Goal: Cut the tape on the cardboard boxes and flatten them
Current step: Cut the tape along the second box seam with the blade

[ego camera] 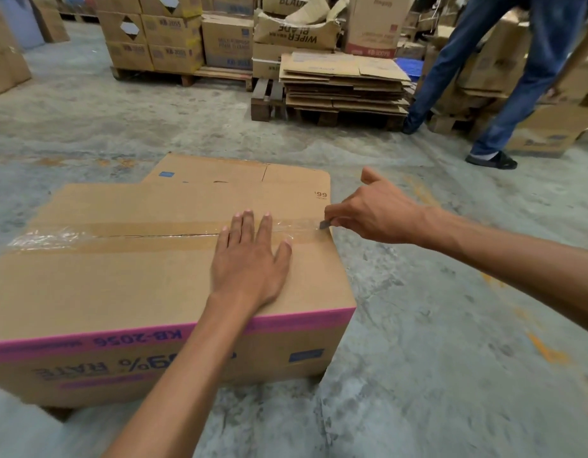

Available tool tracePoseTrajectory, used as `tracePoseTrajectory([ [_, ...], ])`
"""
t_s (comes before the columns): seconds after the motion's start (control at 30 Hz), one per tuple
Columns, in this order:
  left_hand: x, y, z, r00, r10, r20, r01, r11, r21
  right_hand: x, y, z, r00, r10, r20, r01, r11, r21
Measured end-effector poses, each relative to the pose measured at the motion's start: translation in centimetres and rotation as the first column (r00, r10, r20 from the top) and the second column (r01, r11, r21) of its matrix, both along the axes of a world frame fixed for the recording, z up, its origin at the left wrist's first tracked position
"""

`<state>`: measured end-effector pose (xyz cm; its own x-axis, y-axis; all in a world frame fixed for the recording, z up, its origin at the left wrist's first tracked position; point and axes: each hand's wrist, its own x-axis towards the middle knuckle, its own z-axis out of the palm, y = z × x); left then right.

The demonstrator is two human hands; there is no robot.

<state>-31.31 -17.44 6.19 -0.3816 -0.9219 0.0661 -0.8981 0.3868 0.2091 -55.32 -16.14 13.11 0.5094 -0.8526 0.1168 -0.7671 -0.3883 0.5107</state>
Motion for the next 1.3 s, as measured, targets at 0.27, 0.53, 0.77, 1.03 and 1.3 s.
tracePoseTrajectory([
  [0.27, 1.5, -0.5, 0.3, 0.999, 0.029, 0.031, -0.029, 1.000, -0.006, -6.5, 5.0, -1.4, 0.942, -0.320, -0.098, 0.333, 0.929, 0.160],
  [0.53, 0.5, -0.5, 0.2, 0.998, 0.067, 0.016, -0.067, 0.998, -0.017, 0.5, 1.7, -2.8, 0.003, -0.613, 0.790, 0.284, 0.758, 0.587],
  [0.77, 0.7, -0.6, 0.1, 0.997, 0.070, 0.019, -0.070, 0.997, -0.018, 3.8, -0.6, -5.1, -0.278, -0.629, 0.726, 0.181, 0.708, 0.682],
  [1.03, 1.0, -0.5, 0.1, 0.999, 0.051, -0.015, -0.051, 0.998, -0.048, 6.0, -1.4, -5.2, -0.365, -0.594, 0.717, 0.204, 0.700, 0.684],
  [1.3, 1.1, 0.0, 0.0, 0.997, 0.043, -0.062, -0.048, 0.994, -0.095, 4.4, -1.4, -4.0, -0.093, -0.667, 0.739, 0.205, 0.714, 0.670],
])
